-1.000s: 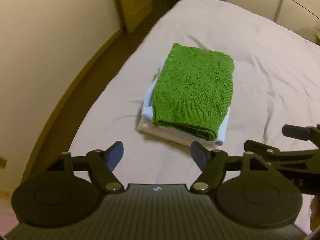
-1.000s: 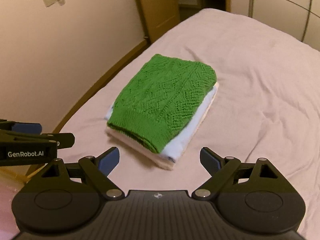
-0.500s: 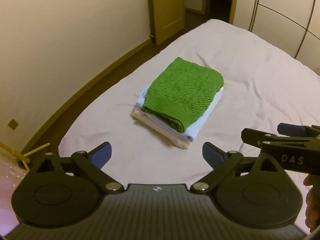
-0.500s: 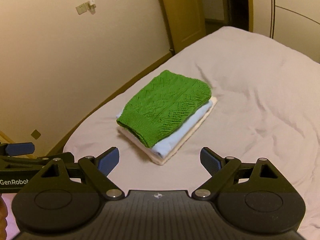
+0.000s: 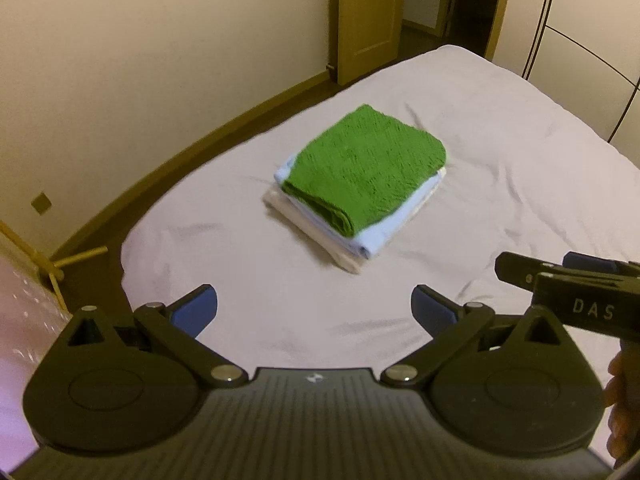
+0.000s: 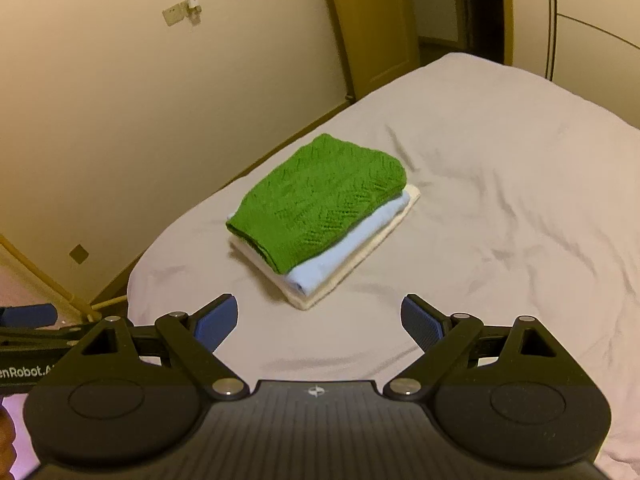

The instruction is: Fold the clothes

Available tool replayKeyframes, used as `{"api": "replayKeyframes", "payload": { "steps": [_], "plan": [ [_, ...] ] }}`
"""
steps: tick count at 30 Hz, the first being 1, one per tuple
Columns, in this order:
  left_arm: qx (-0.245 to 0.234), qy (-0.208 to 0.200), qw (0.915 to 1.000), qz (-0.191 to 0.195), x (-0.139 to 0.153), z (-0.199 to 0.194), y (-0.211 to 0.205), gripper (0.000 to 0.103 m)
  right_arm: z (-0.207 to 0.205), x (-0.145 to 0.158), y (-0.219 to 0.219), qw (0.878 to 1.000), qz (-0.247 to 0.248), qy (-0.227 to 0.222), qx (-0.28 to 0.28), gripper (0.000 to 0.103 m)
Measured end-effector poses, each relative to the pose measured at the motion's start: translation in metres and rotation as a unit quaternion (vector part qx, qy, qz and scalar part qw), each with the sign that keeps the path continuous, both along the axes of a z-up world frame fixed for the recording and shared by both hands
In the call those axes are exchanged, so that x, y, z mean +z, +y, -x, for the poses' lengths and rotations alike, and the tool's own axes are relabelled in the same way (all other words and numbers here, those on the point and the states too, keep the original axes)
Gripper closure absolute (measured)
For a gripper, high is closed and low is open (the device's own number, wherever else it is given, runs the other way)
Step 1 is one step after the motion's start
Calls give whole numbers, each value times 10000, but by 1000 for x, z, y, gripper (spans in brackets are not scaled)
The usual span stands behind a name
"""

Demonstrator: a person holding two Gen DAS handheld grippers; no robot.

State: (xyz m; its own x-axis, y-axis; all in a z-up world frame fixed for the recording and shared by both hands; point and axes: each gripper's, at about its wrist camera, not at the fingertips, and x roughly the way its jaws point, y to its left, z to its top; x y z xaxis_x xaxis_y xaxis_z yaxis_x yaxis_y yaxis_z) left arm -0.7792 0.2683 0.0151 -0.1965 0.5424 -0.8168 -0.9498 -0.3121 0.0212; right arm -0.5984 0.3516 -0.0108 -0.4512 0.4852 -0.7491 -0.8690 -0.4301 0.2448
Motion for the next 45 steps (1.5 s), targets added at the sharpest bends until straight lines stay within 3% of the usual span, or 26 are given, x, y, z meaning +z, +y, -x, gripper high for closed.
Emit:
{"api": "replayKeyframes", "payload": {
  "steps": [9, 11, 45],
  "plan": [
    [125, -105, 9997, 164, -15, -9, 3, 1, -4, -10, 11, 9997, 62, -199, 125, 11],
    [151, -87, 9997, 185, -18, -10, 6, 1, -3, -13, 14, 9996, 77, -236, 161, 3],
    [198, -96, 9973, 701, -67, 10, 83, 1, 25, -60, 96, 9972, 518, -472, 275, 3]
  ]
}}
